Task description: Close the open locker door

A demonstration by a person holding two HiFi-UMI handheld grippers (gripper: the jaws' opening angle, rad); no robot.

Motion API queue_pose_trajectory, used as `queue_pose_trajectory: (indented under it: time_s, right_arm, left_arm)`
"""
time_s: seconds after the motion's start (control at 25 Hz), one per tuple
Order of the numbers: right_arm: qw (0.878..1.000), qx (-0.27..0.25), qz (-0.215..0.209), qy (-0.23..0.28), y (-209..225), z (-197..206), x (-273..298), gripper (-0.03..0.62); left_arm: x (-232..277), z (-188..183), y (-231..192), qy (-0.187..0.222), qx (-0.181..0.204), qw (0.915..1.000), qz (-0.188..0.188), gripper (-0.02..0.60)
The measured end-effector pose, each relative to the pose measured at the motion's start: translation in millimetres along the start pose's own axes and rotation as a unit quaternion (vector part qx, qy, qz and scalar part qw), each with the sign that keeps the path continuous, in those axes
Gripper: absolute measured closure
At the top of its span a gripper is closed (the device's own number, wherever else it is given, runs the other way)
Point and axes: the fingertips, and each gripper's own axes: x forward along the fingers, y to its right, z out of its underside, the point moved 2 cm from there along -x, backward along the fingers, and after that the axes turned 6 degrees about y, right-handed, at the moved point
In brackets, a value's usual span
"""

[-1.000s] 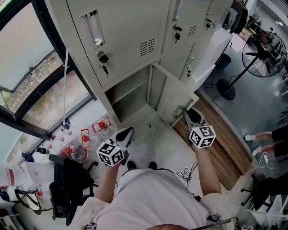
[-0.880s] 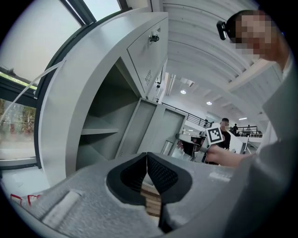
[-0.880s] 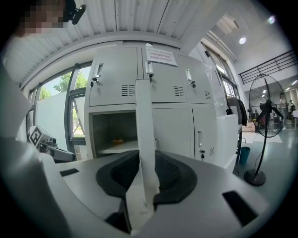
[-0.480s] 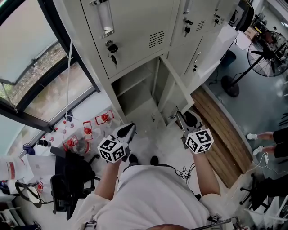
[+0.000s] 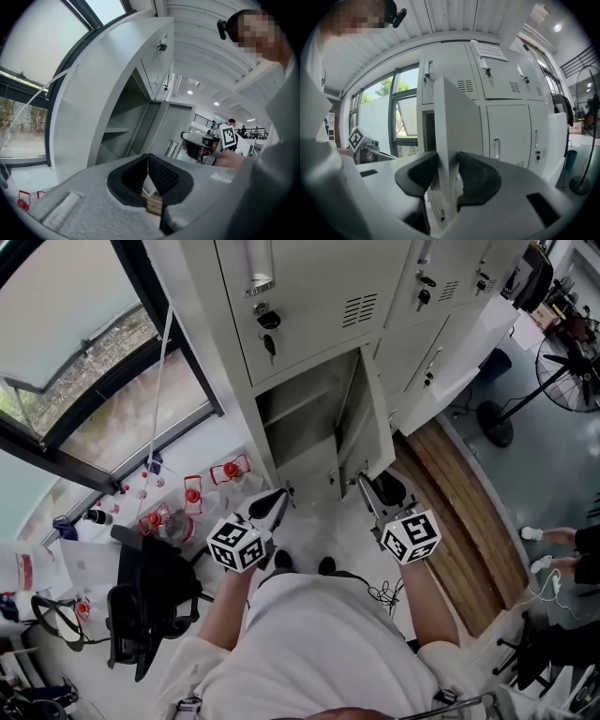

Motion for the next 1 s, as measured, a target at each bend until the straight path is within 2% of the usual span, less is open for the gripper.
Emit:
queue_pose_trajectory:
  time_s: [0.52, 1.0]
  right_arm:
    - [0.996, -0.004, -0.087, -0.003, -51, 3, 48, 0.445]
    - [0.991, 0.000, -0.135, -0.011, -75, 10, 95, 0.447]
  left_arm:
    - [-24, -9, -24, 0.014, 0.003, 0.9989, -0.044, 0.566]
    - [-39, -18, -45, 0.029, 0.010, 0.9961, -0.083, 0.566]
